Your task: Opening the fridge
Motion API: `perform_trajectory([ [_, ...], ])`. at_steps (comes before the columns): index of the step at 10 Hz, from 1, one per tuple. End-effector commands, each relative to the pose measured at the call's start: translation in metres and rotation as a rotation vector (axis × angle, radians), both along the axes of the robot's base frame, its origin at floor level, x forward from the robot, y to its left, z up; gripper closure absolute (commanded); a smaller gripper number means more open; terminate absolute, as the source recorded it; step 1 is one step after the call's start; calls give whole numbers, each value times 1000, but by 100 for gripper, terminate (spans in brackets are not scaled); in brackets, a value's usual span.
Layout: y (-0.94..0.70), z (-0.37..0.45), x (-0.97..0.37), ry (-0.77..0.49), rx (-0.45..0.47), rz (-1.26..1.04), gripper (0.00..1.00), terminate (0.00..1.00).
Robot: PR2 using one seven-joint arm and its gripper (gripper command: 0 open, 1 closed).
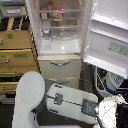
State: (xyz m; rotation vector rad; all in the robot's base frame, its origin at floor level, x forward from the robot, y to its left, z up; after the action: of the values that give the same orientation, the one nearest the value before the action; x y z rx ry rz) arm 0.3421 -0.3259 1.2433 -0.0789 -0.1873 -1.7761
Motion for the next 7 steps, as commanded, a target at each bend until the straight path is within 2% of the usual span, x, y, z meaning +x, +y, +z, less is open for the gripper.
perform_trajectory([
  [1, 697, -286, 272, -44, 25, 1286, 0, 0],
  [3, 607, -297, 302, -53, -58, 1060, 0, 0],
  [4, 532, -319, 325, -165, -66, 869, 0, 0],
  [5, 509, -328, 328, -198, -74, 775, 0, 0],
  [6, 477, -329, 326, -218, -186, 585, 0, 0],
  [7, 465, -333, 324, -200, -185, 512, 0, 0],
])
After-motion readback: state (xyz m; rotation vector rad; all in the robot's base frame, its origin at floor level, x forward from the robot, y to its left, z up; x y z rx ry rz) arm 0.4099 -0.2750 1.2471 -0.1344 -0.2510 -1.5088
